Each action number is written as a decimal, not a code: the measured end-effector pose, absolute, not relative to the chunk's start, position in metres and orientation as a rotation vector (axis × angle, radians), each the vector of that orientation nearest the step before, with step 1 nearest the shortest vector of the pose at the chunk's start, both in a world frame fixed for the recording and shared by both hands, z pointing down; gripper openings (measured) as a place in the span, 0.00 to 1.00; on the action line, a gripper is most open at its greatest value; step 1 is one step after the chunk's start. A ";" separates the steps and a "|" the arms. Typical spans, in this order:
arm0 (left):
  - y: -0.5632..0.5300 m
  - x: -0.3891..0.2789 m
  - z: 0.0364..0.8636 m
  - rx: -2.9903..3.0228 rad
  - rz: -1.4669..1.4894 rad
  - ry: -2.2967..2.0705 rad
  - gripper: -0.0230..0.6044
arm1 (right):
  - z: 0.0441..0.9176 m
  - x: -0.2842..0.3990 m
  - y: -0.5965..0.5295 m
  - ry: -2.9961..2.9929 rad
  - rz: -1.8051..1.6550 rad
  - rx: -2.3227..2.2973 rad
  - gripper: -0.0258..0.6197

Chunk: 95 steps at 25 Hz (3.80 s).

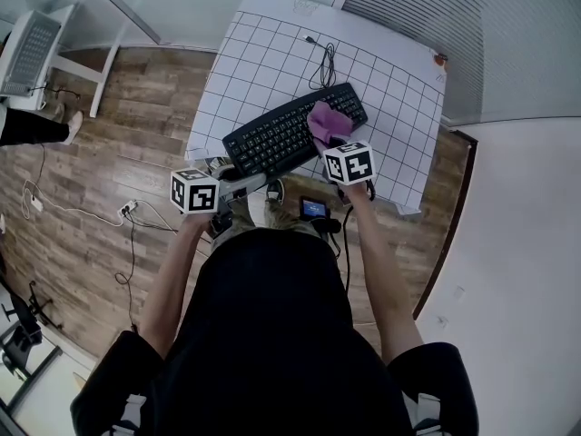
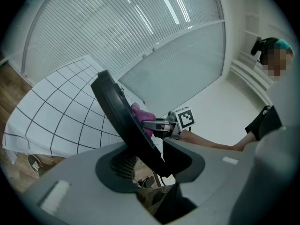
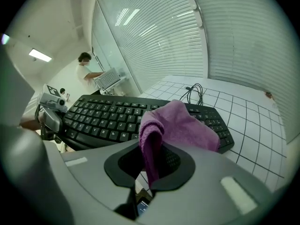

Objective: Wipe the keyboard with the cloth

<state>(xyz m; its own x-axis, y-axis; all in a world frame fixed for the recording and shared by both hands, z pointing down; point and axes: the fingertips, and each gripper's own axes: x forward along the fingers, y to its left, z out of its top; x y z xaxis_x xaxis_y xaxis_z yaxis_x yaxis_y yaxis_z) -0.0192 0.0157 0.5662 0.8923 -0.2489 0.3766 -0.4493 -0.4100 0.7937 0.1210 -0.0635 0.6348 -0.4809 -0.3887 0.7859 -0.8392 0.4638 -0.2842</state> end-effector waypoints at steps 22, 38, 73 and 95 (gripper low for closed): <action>0.014 -0.024 0.573 1.988 0.221 -0.513 0.28 | 0.596 0.036 -0.026 -2.212 0.941 0.775 0.12; 0.007 -0.024 0.569 1.990 0.129 -0.489 0.31 | 0.573 0.001 -0.006 -2.284 0.892 0.671 0.12; -0.130 -0.126 0.703 1.841 0.059 -0.910 0.31 | 0.595 -0.058 -0.080 -2.527 1.263 0.879 0.12; -0.135 -0.085 0.456 2.671 0.294 -1.648 0.16 | 0.454 0.009 -0.092 -2.712 0.343 1.471 0.12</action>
<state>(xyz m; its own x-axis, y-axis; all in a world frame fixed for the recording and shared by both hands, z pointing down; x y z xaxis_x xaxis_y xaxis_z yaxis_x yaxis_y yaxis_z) -0.0855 -0.1350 0.4561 0.4361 -0.8868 0.1528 -0.8849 -0.4535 -0.1062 0.0093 -0.0921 0.4536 -0.5500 -0.8237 0.1375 -0.8320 0.5263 -0.1753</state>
